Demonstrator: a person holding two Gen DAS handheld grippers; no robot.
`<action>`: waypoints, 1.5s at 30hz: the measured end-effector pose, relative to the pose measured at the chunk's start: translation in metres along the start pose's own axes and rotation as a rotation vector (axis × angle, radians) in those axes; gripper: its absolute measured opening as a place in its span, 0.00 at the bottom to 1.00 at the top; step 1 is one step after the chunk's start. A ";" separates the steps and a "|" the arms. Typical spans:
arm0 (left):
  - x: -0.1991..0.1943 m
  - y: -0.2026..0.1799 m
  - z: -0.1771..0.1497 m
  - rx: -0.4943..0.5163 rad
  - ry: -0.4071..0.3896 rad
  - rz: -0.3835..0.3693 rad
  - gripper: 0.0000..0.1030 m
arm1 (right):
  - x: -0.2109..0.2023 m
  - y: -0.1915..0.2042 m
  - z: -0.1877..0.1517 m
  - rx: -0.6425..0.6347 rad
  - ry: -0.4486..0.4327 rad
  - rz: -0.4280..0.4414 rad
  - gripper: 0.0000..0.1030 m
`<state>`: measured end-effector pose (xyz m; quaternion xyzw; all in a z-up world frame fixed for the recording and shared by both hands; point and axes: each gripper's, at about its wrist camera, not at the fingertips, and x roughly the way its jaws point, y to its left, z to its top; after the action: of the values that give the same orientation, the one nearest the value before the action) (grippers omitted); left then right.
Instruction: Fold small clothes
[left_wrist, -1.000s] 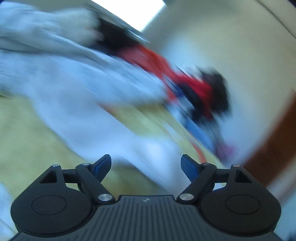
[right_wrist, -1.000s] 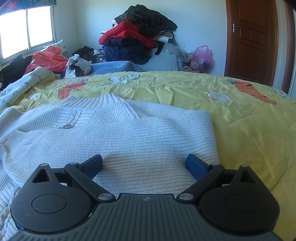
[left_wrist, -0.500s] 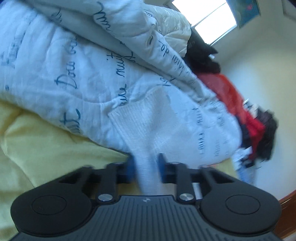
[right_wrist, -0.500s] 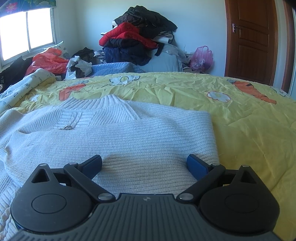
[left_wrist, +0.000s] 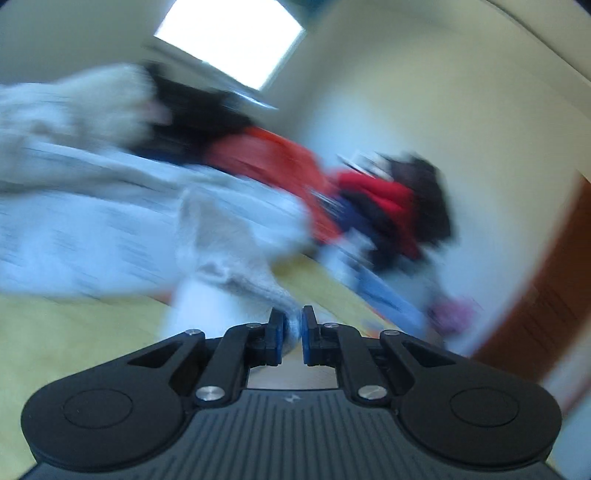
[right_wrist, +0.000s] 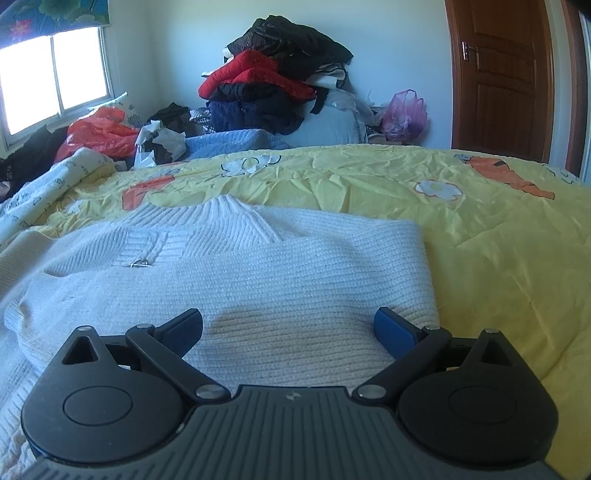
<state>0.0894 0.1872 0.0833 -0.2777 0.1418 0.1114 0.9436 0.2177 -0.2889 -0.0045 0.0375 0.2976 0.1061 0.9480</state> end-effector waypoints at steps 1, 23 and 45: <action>0.005 -0.025 -0.014 0.044 0.029 -0.047 0.09 | -0.001 -0.001 0.000 0.007 -0.002 0.004 0.97; -0.028 -0.058 -0.148 0.371 0.362 -0.162 0.86 | -0.003 -0.009 0.001 0.061 -0.010 0.046 0.96; -0.020 -0.026 -0.141 0.118 0.325 -0.291 1.00 | 0.050 0.097 0.032 0.279 0.324 0.463 0.12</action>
<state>0.0493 0.0848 -0.0112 -0.2539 0.2565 -0.0807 0.9291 0.2586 -0.1835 0.0068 0.2167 0.4401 0.2818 0.8246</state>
